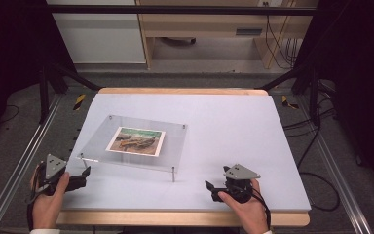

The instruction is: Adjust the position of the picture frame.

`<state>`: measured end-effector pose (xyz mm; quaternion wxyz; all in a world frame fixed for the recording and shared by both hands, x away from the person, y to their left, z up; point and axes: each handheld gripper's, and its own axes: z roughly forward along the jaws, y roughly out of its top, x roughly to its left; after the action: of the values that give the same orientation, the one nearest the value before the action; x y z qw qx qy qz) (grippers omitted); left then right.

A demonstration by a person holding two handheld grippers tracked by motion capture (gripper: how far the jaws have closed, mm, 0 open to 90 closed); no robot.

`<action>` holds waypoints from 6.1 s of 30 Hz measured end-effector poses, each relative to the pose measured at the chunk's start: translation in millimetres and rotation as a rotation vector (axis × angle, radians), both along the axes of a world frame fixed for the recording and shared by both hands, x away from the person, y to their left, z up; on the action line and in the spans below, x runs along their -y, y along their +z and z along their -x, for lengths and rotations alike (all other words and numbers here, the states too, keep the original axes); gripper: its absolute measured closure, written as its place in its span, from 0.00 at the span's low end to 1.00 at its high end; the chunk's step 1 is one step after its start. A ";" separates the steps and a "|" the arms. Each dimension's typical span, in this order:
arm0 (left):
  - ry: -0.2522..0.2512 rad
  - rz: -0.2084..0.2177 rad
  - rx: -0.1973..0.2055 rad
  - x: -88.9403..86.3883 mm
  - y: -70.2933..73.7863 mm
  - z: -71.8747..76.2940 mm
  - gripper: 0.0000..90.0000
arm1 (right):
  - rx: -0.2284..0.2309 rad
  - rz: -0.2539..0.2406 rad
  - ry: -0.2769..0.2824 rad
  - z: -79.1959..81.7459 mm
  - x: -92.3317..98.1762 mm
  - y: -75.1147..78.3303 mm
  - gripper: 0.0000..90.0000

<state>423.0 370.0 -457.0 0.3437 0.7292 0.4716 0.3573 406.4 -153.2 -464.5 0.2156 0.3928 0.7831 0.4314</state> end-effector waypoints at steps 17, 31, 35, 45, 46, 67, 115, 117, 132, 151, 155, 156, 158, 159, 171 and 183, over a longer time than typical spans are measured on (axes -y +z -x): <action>0.027 0.096 0.019 -6.2 -0.1 0.6 0.04 | 0.023 -0.021 0.073 6.4 -35.8 -10.4 0.48; 0.008 0.168 -0.003 -9.5 2.6 -0.1 0.04 | -0.043 -0.118 0.114 -12.7 -101.6 -16.8 0.61; 0.010 0.193 0.011 -12.1 4.3 0.5 0.05 | -0.079 -0.140 0.087 -26.1 -109.6 -20.4 0.76; 0.020 0.217 0.000 -11.9 4.3 -1.1 0.21 | -0.081 -0.206 0.118 -36.1 -114.7 -16.5 0.94; 0.019 0.216 0.001 -11.8 4.4 -1.1 0.24 | -0.082 -0.223 0.119 -36.5 -113.7 -16.0 0.94; -0.049 0.328 0.023 -11.9 -6.5 -32.9 0.81 | -0.129 -0.300 0.123 -47.3 -105.1 0.8 0.94; -0.105 0.383 0.048 30.6 26.3 -25.8 0.94 | 0.032 -0.219 0.038 -50.7 -67.2 36.0 0.92; -0.111 0.381 0.046 44.9 31.4 -24.9 0.94 | 0.037 -0.215 0.029 -49.3 -57.6 39.6 0.91; -0.151 0.382 0.094 119.2 42.0 -41.3 0.94 | 0.054 -0.183 -0.036 -54.6 17.9 51.5 0.91; -0.170 0.348 0.048 148.7 15.7 -34.2 0.93 | 0.016 -0.185 -0.040 -56.2 47.7 30.9 0.93; -0.175 0.351 0.047 149.3 11.3 -31.3 0.93 | 0.014 -0.200 -0.040 -55.1 50.5 24.3 0.93; -0.175 0.357 0.045 149.0 9.6 -30.8 0.93 | 0.014 -0.199 -0.039 -54.9 50.5 23.6 0.93; -0.174 0.358 0.044 149.0 9.1 -30.5 0.93 | 0.014 -0.198 -0.035 -54.8 51.0 22.9 0.93; -0.173 0.359 0.043 149.3 8.9 -30.3 0.93 | 0.014 -0.201 -0.036 -54.5 51.1 22.1 0.93; -0.176 0.349 0.030 150.6 2.8 -26.9 0.94 | 0.004 -0.215 -0.041 -53.1 52.9 14.0 0.94; -0.186 0.335 0.015 154.1 -0.7 -25.8 0.93 | 0.000 -0.200 -0.060 -55.5 54.6 9.4 0.94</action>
<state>448.8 215.9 -457.7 0.4953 0.6997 0.4525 0.2458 461.9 -207.8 -455.1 0.1880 0.4355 0.7240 0.5008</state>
